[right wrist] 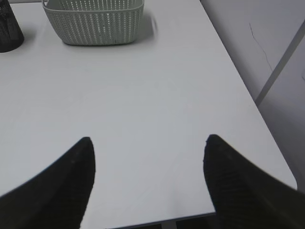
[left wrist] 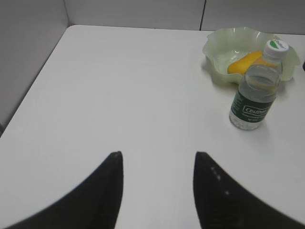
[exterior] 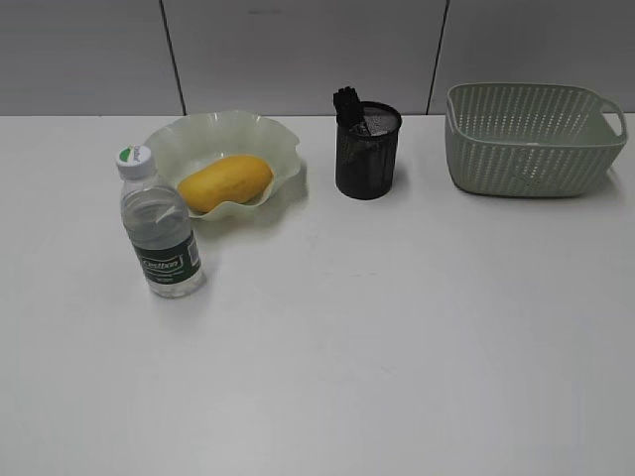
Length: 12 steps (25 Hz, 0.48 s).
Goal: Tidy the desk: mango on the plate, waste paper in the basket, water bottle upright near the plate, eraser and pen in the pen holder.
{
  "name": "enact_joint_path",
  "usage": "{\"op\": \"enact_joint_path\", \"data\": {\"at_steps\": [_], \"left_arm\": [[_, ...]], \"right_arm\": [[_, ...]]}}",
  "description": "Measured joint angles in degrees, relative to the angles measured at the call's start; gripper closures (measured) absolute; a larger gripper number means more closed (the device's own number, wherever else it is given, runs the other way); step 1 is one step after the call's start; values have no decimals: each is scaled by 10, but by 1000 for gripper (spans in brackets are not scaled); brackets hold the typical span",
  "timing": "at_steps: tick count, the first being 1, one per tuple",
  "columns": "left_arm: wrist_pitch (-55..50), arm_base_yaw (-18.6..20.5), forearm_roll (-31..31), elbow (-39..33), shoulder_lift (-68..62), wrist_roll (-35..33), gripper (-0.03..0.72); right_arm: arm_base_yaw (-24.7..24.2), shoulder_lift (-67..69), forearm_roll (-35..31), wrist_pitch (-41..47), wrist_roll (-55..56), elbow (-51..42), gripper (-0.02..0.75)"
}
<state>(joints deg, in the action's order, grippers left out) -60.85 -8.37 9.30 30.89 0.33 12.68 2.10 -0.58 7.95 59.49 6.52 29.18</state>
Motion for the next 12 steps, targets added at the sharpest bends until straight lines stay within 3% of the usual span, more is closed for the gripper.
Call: {"op": "enact_joint_path", "data": {"at_steps": [12], "left_arm": [[0, 0, 0, 0, 0, 0, 329]], "right_arm": [[0, 0, 0, 0, 0, 0, 175]]}}
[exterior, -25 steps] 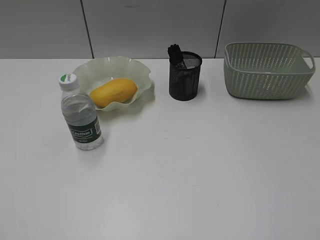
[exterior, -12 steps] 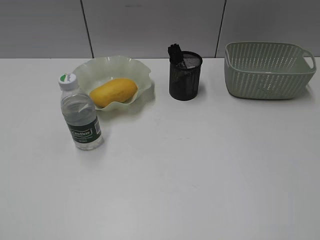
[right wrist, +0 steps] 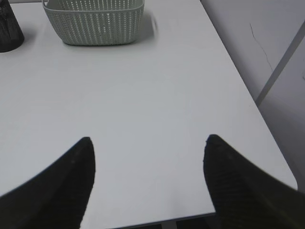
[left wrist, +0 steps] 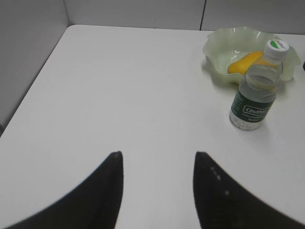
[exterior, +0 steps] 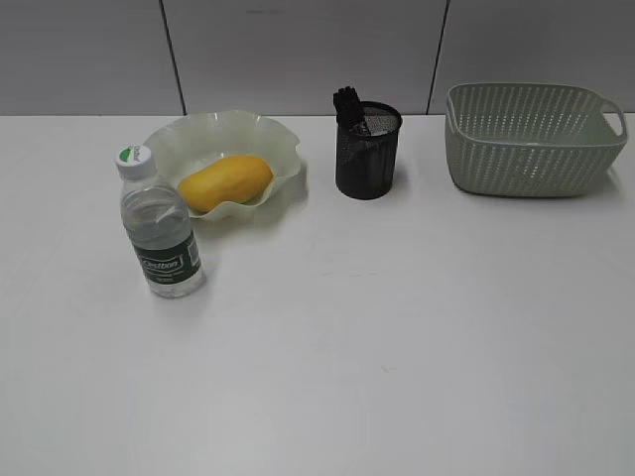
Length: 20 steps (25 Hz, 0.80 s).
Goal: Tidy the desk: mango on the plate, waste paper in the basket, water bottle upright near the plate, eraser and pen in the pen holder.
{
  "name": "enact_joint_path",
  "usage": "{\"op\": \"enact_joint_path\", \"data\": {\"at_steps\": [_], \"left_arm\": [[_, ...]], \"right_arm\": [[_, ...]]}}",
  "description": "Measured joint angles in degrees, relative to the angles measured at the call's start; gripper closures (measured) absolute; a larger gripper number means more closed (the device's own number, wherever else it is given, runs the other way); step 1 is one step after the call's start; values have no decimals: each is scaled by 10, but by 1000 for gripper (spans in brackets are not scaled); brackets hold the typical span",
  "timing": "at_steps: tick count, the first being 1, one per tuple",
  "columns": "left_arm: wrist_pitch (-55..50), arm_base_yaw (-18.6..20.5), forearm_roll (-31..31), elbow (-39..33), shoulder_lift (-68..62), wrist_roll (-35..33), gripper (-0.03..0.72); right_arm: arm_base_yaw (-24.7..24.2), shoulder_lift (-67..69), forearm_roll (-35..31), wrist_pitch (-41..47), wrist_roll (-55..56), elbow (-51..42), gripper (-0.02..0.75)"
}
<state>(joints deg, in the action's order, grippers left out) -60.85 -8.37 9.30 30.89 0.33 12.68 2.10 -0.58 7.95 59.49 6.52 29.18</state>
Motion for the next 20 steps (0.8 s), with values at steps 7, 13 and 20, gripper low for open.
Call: {"op": "enact_joint_path", "data": {"at_steps": [7, 13, 20], "left_arm": [[0, 0, 0, 0, 0, 0, 347], [0, 0, 0, 0, 0, 0, 368], [0, 0, 0, 0, 0, 0, 369]], "right_arm": [[0, 0, 0, 0, 0, 0, 175], [0, 0, 0, 0, 0, 0, 175], [0, 0, 0, 0, 0, 0, 175]]}}
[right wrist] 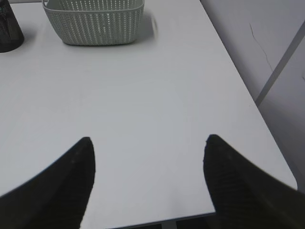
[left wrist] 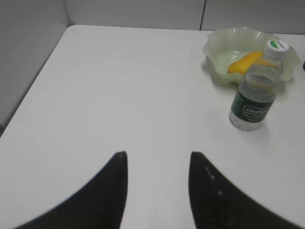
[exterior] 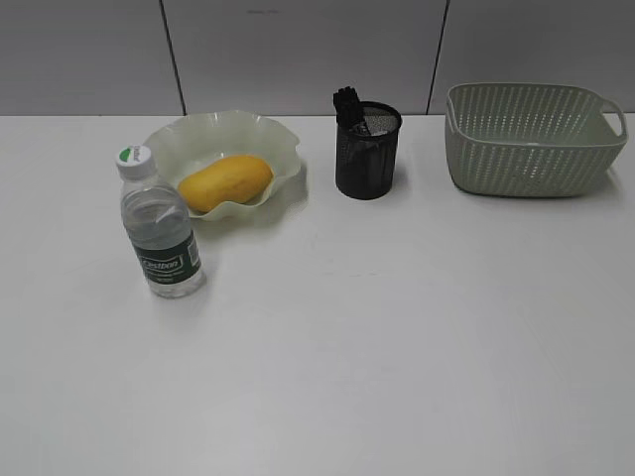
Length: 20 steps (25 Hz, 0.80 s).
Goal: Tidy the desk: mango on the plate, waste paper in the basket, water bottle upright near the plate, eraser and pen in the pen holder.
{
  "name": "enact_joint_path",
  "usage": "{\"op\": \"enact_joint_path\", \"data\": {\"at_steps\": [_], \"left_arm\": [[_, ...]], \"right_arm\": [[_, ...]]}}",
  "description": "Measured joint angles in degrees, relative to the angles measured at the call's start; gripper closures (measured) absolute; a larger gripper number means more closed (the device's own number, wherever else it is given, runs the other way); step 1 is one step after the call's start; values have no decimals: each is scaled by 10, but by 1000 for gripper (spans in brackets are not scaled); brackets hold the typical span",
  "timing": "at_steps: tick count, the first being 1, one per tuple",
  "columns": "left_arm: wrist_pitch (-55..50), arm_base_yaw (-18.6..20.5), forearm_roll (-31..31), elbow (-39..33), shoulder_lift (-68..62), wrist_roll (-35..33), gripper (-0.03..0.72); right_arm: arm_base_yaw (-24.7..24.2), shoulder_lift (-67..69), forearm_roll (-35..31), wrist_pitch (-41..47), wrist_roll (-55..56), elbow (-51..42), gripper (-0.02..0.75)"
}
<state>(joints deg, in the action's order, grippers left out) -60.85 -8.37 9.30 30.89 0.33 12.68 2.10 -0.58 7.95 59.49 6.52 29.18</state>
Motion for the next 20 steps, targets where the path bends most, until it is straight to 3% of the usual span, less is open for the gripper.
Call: {"op": "enact_joint_path", "data": {"at_steps": [20], "left_arm": [[0, 0, 0, 0, 0, 0, 369]], "right_arm": [[0, 0, 0, 0, 0, 0, 175]]}}
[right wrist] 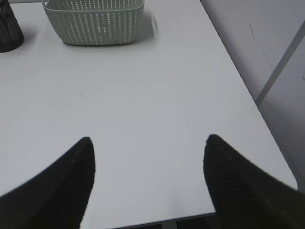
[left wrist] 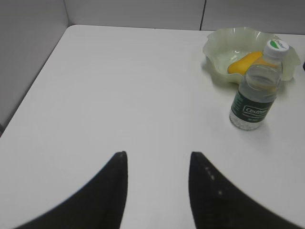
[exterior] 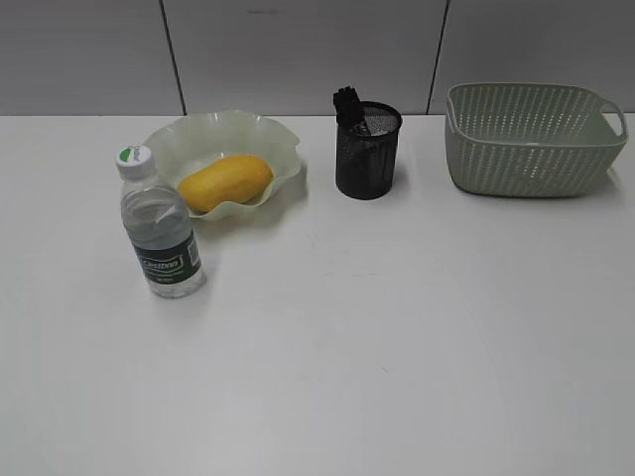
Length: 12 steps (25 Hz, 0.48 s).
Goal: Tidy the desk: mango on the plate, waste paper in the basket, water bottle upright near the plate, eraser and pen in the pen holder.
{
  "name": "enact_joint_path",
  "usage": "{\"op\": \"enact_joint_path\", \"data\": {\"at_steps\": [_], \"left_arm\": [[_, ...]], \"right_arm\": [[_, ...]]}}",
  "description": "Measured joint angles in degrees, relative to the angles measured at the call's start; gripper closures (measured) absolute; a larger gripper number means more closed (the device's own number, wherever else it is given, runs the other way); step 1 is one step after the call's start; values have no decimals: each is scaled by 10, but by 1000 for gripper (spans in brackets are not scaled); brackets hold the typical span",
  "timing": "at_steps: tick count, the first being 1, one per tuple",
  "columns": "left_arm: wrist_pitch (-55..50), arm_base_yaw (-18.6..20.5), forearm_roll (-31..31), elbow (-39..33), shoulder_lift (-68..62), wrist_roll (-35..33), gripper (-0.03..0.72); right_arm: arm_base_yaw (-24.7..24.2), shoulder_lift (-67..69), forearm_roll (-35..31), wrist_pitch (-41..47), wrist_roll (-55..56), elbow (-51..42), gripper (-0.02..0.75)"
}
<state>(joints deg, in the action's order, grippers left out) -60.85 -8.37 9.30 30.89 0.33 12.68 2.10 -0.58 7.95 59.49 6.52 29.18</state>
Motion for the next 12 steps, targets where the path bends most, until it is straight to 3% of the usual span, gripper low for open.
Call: {"op": "enact_joint_path", "data": {"at_steps": [12], "left_arm": [[0, 0, 0, 0, 0, 0, 369]], "right_arm": [[0, 0, 0, 0, 0, 0, 175]]}}
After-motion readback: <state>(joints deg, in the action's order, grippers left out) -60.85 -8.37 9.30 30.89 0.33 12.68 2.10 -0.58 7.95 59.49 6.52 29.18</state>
